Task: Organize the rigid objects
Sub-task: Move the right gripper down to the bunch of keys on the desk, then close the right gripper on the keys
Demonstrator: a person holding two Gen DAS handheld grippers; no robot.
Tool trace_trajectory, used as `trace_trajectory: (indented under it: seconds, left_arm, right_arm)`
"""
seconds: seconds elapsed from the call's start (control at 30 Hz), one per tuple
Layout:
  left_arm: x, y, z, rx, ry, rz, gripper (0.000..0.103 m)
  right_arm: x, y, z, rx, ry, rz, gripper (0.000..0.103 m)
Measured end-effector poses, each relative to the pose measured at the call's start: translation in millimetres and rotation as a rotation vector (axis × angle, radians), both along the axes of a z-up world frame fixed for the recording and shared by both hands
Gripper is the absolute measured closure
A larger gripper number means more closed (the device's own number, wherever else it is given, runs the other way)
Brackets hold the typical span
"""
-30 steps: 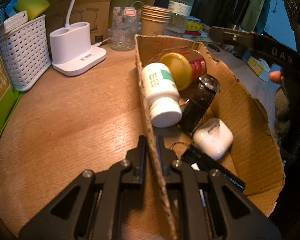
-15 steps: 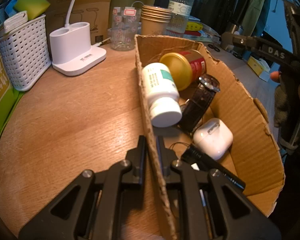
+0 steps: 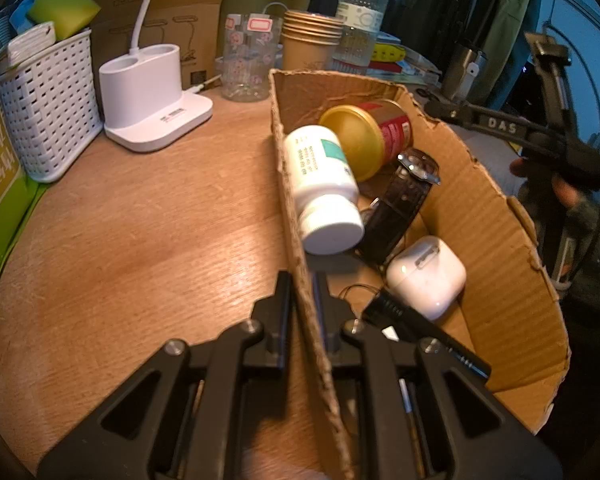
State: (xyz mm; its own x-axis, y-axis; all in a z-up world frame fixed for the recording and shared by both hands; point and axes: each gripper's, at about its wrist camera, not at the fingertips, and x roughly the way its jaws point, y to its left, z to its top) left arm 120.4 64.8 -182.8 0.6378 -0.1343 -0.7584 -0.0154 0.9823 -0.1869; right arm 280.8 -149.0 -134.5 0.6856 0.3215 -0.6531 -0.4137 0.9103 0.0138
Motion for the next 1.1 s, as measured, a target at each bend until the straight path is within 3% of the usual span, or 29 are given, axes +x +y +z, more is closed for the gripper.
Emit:
trace_trajectory:
  seconds: [0.17,0.43,1.0,1.1]
  left_arm:
    - [0,0,0,0.000,0.000,0.000,0.091]
    - [0,0,0,0.000,0.000,0.000,0.091]
    - [0,0,0,0.002,0.000,0.000,0.091]
    - [0,0,0,0.002,-0.001,0.000,0.091]
  right_arm:
    - [12,4,-15,0.006,0.060,0.048,0.045]
    - [27,10,-33,-0.001,0.139,0.097,0.049]
    - [35,29,-43,-0.064,0.178,0.181,0.057]
    - [36,30,-43,-0.059,0.180,0.182,0.074]
